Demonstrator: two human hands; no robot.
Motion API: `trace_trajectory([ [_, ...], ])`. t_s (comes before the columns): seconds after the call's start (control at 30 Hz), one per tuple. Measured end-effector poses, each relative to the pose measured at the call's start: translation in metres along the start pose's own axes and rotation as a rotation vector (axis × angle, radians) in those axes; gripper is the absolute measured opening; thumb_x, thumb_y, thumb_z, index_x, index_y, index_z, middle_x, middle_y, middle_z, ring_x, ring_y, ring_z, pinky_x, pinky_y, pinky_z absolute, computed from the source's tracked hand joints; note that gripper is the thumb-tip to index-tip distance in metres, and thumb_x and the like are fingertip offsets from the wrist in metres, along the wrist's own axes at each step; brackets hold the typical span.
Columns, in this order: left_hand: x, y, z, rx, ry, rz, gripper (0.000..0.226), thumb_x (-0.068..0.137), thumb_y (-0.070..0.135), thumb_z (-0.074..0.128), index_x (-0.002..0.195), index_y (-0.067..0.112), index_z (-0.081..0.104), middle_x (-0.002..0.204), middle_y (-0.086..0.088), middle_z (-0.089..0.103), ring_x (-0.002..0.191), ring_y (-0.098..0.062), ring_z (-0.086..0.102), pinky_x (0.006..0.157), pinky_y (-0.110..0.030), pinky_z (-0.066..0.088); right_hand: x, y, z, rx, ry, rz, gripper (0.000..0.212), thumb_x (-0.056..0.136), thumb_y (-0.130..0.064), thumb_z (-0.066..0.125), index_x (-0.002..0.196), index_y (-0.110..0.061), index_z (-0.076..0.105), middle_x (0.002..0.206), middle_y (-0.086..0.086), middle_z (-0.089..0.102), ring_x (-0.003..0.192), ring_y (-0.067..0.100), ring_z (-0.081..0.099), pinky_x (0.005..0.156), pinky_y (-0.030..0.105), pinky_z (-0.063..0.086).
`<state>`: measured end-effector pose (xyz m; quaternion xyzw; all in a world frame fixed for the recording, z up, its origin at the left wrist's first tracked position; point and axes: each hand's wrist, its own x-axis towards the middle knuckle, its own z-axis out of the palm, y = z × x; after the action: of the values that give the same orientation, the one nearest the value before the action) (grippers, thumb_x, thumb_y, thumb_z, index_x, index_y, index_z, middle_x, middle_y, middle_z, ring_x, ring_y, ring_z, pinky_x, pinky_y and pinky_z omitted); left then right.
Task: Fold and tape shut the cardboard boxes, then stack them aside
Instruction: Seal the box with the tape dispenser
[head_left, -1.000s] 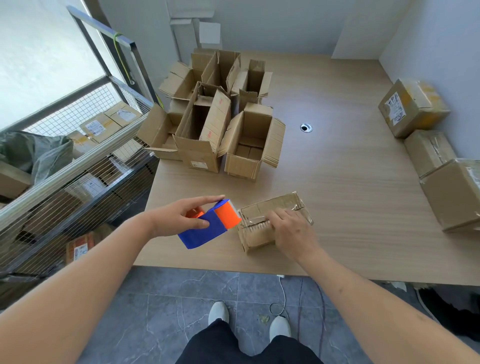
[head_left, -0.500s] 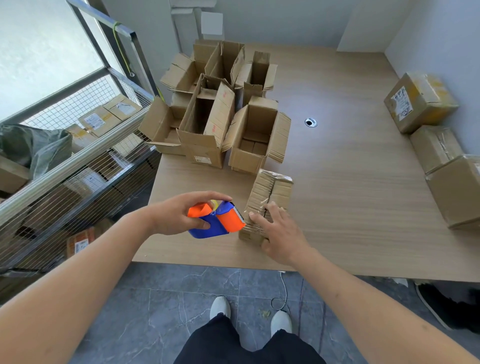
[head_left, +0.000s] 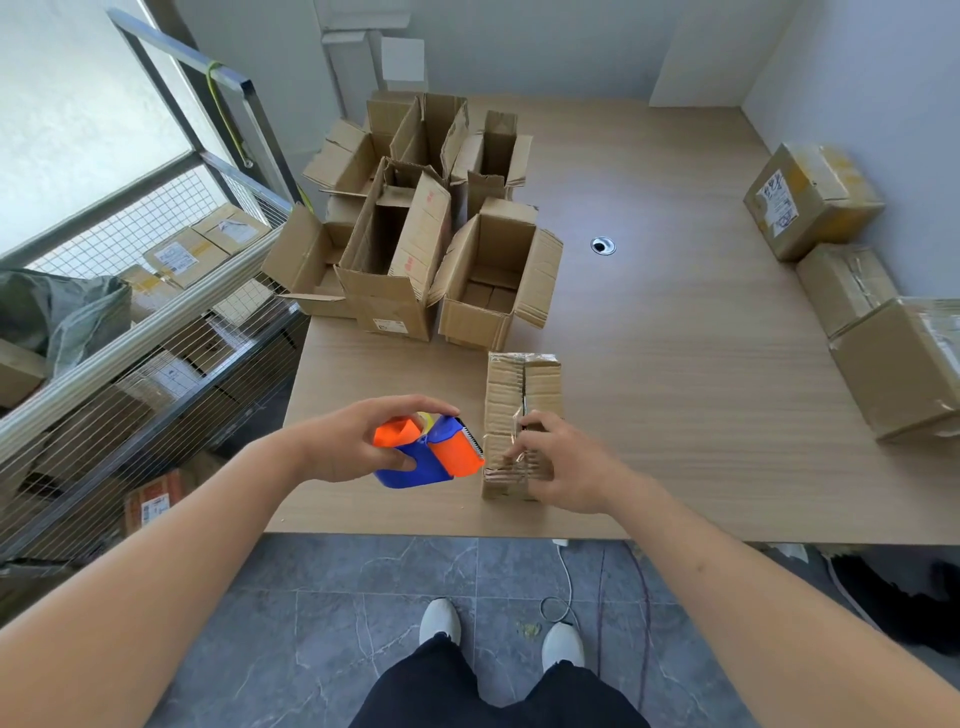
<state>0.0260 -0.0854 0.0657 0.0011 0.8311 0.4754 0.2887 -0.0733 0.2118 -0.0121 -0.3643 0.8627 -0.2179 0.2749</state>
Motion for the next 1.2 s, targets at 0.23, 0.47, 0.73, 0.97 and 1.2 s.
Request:
trace_trajectory([
  [0.23, 0.002, 0.015, 0.011, 0.002, 0.018, 0.026, 0.074, 0.091, 0.001, 0.072, 0.136, 0.056, 0.050, 0.126, 0.013, 0.060, 0.110, -0.003, 0.060, 0.090, -0.029, 0.055, 0.001, -0.037, -0.017, 0.727, 0.117, 0.060, 0.018, 0.097, -0.031, 0.071, 0.110, -0.022, 0.078, 0.102, 0.000, 0.077, 0.102, 0.026, 0.070, 0.094, 0.046, 0.058],
  [0.47, 0.003, 0.023, 0.026, 0.009, 0.030, 0.038, 0.074, 0.092, 0.003, 0.072, 0.140, 0.054, 0.050, 0.130, 0.010, 0.058, 0.114, -0.012, 0.059, 0.096, -0.037, 0.055, -0.005, -0.036, -0.016, 0.837, 0.198, 0.077, 0.003, 0.090, -0.014, 0.079, 0.092, -0.012, 0.079, 0.086, 0.012, 0.077, 0.080, 0.024, 0.074, 0.082, 0.045, 0.063],
  [0.73, 0.008, 0.020, 0.052, 0.178, 0.019, -0.012, 0.075, 0.100, 0.021, 0.063, 0.143, 0.071, 0.029, 0.140, 0.006, 0.052, 0.126, -0.020, 0.049, 0.109, -0.049, 0.042, -0.024, -0.029, -0.004, 0.876, 0.375, 0.247, 0.009, 0.085, -0.007, 0.082, 0.078, -0.012, 0.080, 0.078, 0.016, 0.075, 0.067, 0.020, 0.068, 0.076, 0.046, 0.064],
  [0.97, 0.004, 0.019, 0.045, 0.273, -0.044, -0.053, 0.073, 0.102, 0.024, 0.060, 0.143, 0.073, 0.024, 0.144, 0.017, 0.046, 0.130, -0.012, 0.044, 0.113, -0.044, 0.037, -0.044, -0.019, 0.003, 0.898, 0.470, 0.385, 0.010, 0.084, -0.007, 0.082, 0.077, -0.013, 0.080, 0.069, 0.006, 0.075, 0.061, 0.015, 0.068, 0.074, 0.039, 0.064],
  [1.2, -0.003, 0.018, 0.044, 0.245, -0.100, -0.084, 0.066, 0.105, 0.024, 0.055, 0.140, 0.074, 0.030, 0.141, 0.037, 0.044, 0.124, 0.000, 0.046, 0.103, -0.033, 0.041, -0.065, -0.010, 0.008, 0.948, 0.463, 0.462, 0.009, 0.086, -0.010, 0.081, 0.078, -0.013, 0.081, 0.075, 0.010, 0.076, 0.068, 0.021, 0.072, 0.077, 0.044, 0.065],
])
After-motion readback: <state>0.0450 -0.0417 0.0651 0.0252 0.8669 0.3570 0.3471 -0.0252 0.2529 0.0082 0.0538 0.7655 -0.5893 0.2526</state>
